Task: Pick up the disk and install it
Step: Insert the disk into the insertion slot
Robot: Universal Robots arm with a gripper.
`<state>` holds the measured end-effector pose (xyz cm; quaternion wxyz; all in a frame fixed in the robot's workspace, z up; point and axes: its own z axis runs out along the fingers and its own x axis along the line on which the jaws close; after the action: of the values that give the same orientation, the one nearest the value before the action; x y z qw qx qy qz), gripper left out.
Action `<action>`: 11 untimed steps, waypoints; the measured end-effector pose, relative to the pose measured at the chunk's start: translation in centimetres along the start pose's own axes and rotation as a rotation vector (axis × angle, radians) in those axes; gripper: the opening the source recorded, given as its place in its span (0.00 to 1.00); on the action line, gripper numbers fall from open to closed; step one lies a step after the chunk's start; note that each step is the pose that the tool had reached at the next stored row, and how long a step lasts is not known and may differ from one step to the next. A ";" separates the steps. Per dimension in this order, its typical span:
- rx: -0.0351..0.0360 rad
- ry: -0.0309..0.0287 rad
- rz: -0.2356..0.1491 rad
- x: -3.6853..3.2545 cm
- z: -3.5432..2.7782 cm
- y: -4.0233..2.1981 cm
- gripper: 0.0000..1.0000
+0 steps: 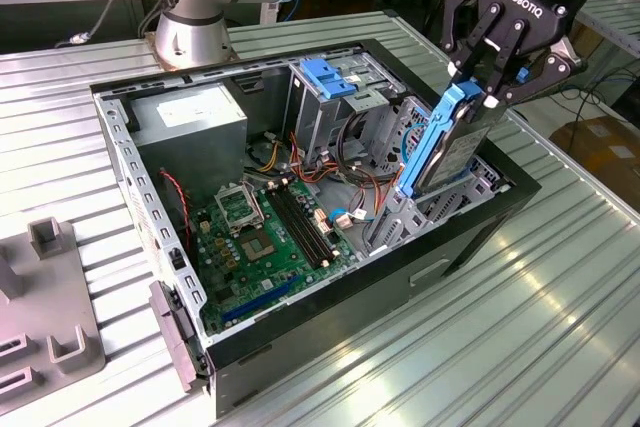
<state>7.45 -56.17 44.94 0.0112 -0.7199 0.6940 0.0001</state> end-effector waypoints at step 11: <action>-0.0012 -0.0002 0.000 0.01 0.57 -0.02 0.36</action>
<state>7.48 -56.17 44.37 0.0109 -0.7199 0.6940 0.0006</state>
